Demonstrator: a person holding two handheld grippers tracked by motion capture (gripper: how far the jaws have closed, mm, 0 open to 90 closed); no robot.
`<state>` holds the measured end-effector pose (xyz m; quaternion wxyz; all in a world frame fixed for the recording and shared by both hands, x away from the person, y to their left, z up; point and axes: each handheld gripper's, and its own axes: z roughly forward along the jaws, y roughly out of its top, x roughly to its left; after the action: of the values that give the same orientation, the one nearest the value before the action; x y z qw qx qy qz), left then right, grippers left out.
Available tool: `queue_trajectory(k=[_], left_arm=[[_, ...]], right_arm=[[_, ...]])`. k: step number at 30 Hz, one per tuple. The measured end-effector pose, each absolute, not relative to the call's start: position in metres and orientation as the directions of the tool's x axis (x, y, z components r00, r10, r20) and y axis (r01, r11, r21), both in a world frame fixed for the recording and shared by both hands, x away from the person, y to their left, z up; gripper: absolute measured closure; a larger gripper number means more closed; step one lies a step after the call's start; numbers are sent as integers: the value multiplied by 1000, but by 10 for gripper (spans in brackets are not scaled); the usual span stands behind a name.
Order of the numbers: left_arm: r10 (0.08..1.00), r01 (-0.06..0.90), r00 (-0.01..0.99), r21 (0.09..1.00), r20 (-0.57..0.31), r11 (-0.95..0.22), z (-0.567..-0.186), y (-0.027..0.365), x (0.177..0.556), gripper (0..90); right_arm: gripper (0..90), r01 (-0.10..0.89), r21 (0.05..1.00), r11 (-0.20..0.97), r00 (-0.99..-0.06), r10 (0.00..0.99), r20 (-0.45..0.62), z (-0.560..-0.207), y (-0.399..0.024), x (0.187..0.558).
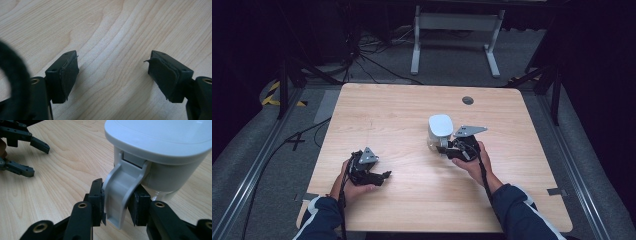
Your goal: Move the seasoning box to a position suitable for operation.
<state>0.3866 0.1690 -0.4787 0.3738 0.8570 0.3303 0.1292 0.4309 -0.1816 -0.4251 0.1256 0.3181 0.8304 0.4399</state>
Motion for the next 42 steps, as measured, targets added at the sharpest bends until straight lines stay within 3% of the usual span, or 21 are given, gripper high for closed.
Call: queue_trajectory(k=[20,30,37,42], left_arm=[[662,468,749,729,-27,-499,-479,169,387,246],[662,468,749,729,-26,-500,-479,169,387,245],[661,466,750,728,-25,-502,-479,169,387,245],[661,467,750,729,-27,-500,-479,169,387,244]], right_arm=[[709,411,836,364,-798,587,136,-427,-206,406],[699,405,809,426,-829,544,128,-427,-229,374],[546,387,787,481,-843,530,91,-424,-242,365],[535,360,785,505,-852,520,56,-421,-254,359]])
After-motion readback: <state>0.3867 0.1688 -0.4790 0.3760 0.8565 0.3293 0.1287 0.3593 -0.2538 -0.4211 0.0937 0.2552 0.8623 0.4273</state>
